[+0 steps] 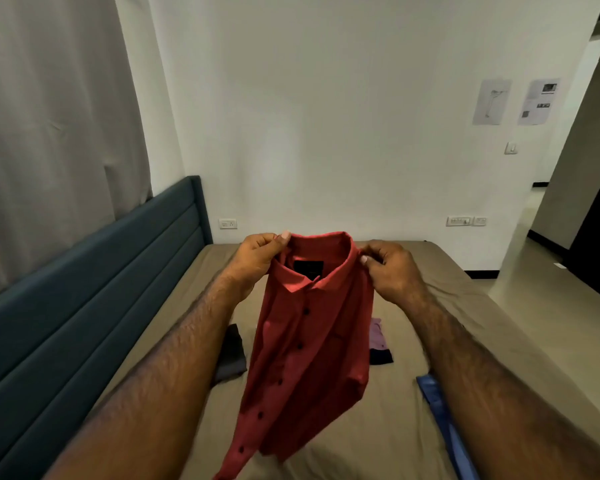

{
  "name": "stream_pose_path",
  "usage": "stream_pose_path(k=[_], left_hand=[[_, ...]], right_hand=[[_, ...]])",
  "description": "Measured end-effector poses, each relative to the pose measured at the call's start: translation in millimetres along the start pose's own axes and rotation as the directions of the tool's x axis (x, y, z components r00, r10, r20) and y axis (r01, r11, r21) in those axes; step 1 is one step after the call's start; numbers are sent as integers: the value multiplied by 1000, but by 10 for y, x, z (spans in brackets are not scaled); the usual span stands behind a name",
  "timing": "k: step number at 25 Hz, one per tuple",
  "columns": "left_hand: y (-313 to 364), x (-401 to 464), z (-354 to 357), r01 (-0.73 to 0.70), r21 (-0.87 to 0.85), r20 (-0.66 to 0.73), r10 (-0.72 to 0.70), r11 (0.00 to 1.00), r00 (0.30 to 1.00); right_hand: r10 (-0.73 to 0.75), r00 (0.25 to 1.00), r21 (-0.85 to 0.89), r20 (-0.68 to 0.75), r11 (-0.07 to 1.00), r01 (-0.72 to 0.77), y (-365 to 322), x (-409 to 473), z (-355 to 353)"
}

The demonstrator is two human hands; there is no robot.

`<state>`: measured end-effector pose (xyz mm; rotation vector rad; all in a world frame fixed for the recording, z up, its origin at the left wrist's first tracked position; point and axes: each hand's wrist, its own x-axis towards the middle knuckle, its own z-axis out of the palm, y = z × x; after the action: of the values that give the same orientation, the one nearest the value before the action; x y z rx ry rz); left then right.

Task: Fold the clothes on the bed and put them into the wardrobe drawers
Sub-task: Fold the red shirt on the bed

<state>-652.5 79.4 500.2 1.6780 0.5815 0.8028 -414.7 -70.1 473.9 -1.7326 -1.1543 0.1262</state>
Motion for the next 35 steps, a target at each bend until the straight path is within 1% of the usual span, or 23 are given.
stream_pose_path(k=[3, 5, 7, 9, 11, 12, 13, 14, 15, 16, 17, 18, 19, 22, 23, 25, 26, 28, 29, 30, 31, 33, 35], left_hand=[[-9, 73, 152, 15, 27, 101, -17, 1000, 995], [73, 137, 214, -30, 195, 110, 9, 980, 994], [176, 197, 254, -83, 425, 230, -19, 901, 973], [292, 254, 325, -136, 723, 299, -129, 677, 946], [383, 374, 477, -127, 893, 212, -155, 431, 965], [405, 416, 544, -102, 920, 150, -101, 378, 984], [398, 468, 626, -55, 923, 67, -17, 381, 998], [378, 505, 642, 1, 871, -43, 75, 491, 996], [364, 530, 651, 55, 732, -179, 115, 679, 977], [358, 543, 668, 81, 546, -295, 102, 834, 950], [374, 547, 697, 89, 408, -364, 72, 909, 929], [406, 552, 726, 80, 401, -370, 81, 913, 926], [448, 537, 730, 56, 486, -332, 125, 872, 935], [642, 483, 620, -73, 781, -142, 290, 620, 946], [687, 486, 528, -84, 849, -78, 280, 522, 957], [669, 477, 392, 5, 934, -60, 140, 359, 988], [638, 485, 340, 51, 929, -97, 106, 368, 990], [605, 476, 246, 106, 725, -246, 112, 681, 963], [612, 464, 166, 79, 591, -303, 130, 802, 944], [605, 467, 86, 40, 505, -314, 141, 862, 939], [613, 483, 4, 27, 513, -291, 144, 858, 946], [587, 510, -74, 35, 688, -246, 188, 725, 951], [547, 544, -69, 27, 709, -304, 271, 705, 914]], right_hand=[[-44, 999, -8, -10, 999, 44, 1, 260, -241], [-124, 991, -87, 43, 988, 127, 51, 319, -398], [-177, 975, -144, 135, 970, 196, 100, 381, -665], [-178, 946, -124, 269, 968, 217, 173, 485, -960], [-168, 943, -202, 288, 952, 231, 249, 635, -1233], [-165, 953, -233, 254, 946, 226, 287, 694, -1326], [-173, 963, -244, 206, 944, 222, 334, 741, -1437], [-166, 974, -229, 151, 953, 198, 363, 760, -1494], [-136, 985, -191, 105, 969, 154, 382, 778, -1555], [-101, 992, -161, 76, 981, 112, 398, 804, -1602], [-80, 994, -170, 80, 981, 93, 432, 830, -1663], [-66, 992, -195, 109, 977, 86, 452, 852, -1738], [-70, 989, -211, 132, 973, 97, 472, 880, -1781], [-124, 991, -30, 52, 992, 126, 544, 949, -1921], [-116, 993, 14, 27, 993, 115, 574, 962, -1939], [-71, 995, -91, 63, 993, 77, 637, 952, -1890], [-57, 996, -180, 72, 981, 69, 667, 947, -1842], [-51, 999, -195, 10, 979, 52, 690, 939, -1796], [-47, 999, -146, -6, 988, 45, 675, 945, -1816], [-27, 999, -126, 33, 992, 31, 663, 949, -1849], [-2, 993, -160, 116, 987, 21, 639, 954, -1871], [24, 977, -205, 210, 979, 20, 621, 952, -1864], [-16, 998, -126, 67, 992, 24, 589, 960, -1797]])
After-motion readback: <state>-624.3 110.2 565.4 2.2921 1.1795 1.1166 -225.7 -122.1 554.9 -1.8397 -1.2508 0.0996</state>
